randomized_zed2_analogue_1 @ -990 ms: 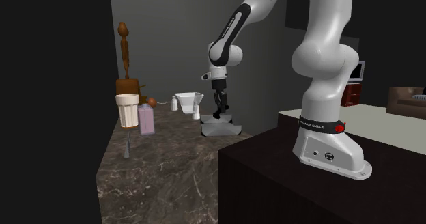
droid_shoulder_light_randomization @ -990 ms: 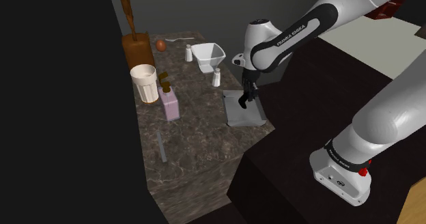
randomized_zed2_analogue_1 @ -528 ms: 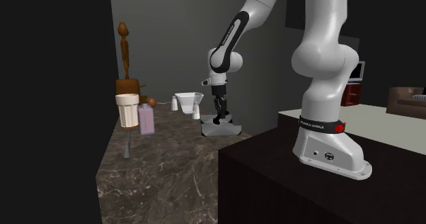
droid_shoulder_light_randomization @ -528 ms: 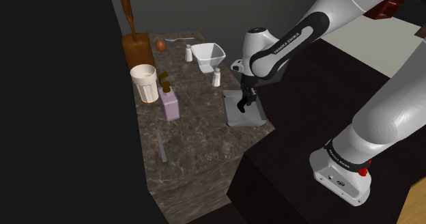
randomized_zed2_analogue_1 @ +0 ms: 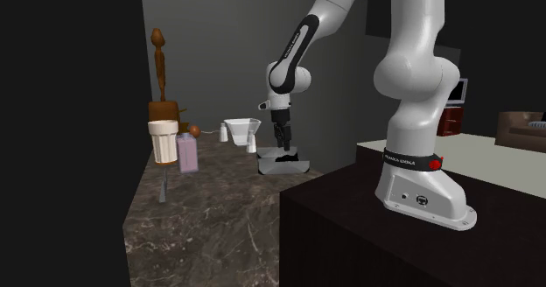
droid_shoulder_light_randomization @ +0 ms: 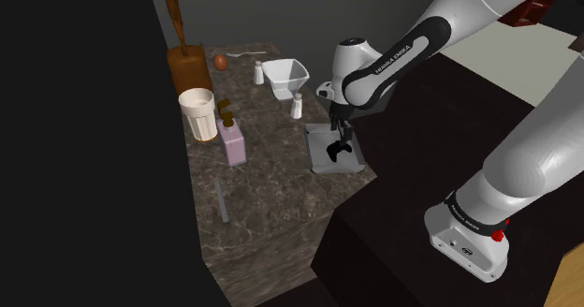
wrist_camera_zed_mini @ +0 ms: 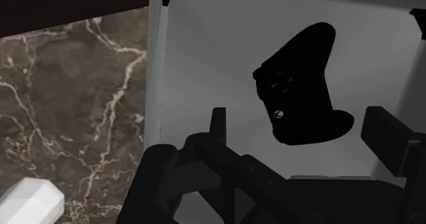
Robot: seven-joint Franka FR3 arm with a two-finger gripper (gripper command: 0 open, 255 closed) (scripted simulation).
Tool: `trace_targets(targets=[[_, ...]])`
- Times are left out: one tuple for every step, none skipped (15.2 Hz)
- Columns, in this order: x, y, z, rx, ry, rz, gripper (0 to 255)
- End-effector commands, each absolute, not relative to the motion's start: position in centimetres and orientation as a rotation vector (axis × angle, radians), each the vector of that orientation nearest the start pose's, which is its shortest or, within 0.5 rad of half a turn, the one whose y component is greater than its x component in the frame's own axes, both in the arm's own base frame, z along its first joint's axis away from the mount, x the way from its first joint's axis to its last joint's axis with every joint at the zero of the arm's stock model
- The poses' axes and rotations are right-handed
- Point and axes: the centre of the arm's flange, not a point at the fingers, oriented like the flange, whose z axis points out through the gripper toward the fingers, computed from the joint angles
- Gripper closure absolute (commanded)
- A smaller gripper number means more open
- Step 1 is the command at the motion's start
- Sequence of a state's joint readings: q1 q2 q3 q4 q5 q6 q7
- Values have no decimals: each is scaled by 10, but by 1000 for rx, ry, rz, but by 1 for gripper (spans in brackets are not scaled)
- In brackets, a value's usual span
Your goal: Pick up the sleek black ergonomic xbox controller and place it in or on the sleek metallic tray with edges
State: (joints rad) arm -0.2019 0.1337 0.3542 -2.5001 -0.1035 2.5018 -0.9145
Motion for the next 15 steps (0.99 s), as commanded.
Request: trace_targets(targets=[[451,74,226,-2599,-1691,181,0],[451,74,226,-2599,-1691,181,0],[451,74,226,-2599,-1691,181,0],[452,74,239,-2599,-1691,181,0],[454,74,252,-2599,-1691,181,0],[455,75,265,-2599,-1691,181,0],[457,75,276,-2599,-1691,181,0],[457,75,276,-2599,-1691,181,0],[457,75,276,-2599,-1691,181,0],[457,75,276,-2599,-1691,181,0],[457,75,276,-2599,-1691,181,0],[457,75,276,-2599,-1691,181,0],[457,75,276,-2599,-1691,181,0],[457,75,276,-2599,-1691,181,0],[457,75,276,-2599,-1691,181,0]])
